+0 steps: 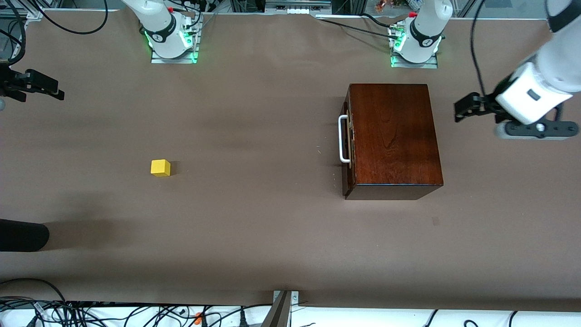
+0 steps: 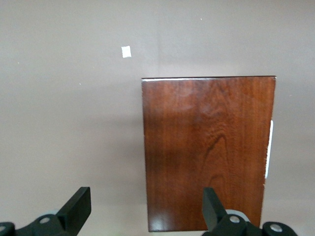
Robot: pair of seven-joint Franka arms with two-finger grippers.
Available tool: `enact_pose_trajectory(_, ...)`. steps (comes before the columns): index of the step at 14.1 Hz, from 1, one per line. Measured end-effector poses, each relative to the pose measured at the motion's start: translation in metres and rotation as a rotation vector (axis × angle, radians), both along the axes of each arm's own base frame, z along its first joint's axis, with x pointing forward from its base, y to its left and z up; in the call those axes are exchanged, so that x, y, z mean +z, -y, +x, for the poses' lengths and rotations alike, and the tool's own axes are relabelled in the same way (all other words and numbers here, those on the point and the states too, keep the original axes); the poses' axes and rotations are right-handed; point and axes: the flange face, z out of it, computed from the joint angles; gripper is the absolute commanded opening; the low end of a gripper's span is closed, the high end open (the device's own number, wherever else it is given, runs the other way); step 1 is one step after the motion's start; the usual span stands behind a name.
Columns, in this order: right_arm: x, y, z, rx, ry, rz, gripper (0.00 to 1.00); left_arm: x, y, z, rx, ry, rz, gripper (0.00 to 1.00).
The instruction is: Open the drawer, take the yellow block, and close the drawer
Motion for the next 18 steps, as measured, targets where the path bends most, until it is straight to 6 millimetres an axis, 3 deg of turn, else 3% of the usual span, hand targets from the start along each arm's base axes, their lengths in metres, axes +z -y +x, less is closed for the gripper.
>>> enact_pose_trajectory(2, 0.0, 0.0, 0.0, 0.0, 0.0, 0.0, 1.0, -0.002, -0.019, -0.011, 0.009, 0.014, -0.012, 1.0)
enact_pose_trajectory(4, 0.0, 0.0, 0.0, 0.0, -0.001, 0.0, 1.0, -0.001, -0.024, -0.021, 0.011, 0.017, -0.013, 1.0)
enact_pose_trajectory(9, 0.0, 0.0, 0.0, 0.0, -0.001, 0.0, 1.0, 0.003, -0.045, -0.027, -0.012, 0.021, -0.019, 1.0)
enact_pose_trajectory(18, -0.002, 0.006, 0.0, -0.012, -0.004, 0.0, 1.0, 0.002, -0.043, -0.027, -0.032, 0.022, 0.006, 1.0)
